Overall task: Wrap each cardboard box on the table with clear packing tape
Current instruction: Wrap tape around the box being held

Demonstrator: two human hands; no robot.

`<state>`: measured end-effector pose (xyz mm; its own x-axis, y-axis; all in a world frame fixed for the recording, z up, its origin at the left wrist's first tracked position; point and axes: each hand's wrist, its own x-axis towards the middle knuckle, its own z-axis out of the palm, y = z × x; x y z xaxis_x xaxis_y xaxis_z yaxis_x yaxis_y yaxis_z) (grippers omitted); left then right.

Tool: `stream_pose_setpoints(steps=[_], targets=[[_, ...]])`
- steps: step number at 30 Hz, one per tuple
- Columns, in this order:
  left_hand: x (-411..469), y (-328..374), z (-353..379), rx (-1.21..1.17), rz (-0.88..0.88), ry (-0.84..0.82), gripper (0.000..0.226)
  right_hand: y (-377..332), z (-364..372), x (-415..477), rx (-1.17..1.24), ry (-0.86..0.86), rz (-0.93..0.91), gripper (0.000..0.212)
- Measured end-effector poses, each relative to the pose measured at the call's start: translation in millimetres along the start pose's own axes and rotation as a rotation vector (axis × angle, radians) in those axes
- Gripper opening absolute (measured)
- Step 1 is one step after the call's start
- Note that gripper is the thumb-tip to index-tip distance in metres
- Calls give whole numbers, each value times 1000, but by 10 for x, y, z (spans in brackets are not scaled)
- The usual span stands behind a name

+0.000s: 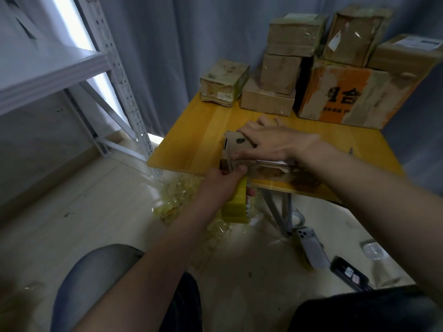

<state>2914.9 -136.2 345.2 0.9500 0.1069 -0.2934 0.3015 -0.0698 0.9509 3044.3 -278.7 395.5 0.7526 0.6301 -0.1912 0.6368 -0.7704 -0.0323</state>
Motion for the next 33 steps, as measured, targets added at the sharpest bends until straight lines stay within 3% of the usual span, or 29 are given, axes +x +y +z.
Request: stream_pose_setpoints(steps=[2,4,7,8,10,13,16,20,22,24,26,28,30,33], targets=[[-10,13,3,11,-2,-10,29,-64,-28,-43,-34,69,115,109],[-40,19,-3,-25,-35,-43,30,-189,26,-165,-33,309,226,102],[-127,32,-17,-23,-87,-101,26,-466,140,-546,353,759,217,35],[-151,32,-12,-42,-108,-118,26,-532,183,-688,502,757,251,35],[-229,67,5,-88,-143,-149,30,-634,337,-968,619,519,372,55],[-300,84,44,-72,-150,-150,44,-762,571,-1195,812,228,399,60],[-425,79,120,-53,-162,-171,34,-861,684,-1179,1113,250,408,51],[-536,101,106,59,-186,-191,52,-930,730,-1216,1346,350,450,31],[-538,127,3,179,-192,-226,44,-925,726,-1240,1471,369,475,31],[-528,141,-118,368,-161,-135,38,-909,698,-1283,1558,378,473,29],[-511,113,-229,640,47,99,47,-914,674,-1335,1632,347,423,26],[-413,20,-296,980,505,309,63,-926,689,-1345,1649,323,373,28],[-238,-87,-328,1258,820,249,82,-917,735,-1358,1618,341,317,29],[17,-219,-323,1440,812,119,107,-936,757,-1418,1485,377,257,21]])
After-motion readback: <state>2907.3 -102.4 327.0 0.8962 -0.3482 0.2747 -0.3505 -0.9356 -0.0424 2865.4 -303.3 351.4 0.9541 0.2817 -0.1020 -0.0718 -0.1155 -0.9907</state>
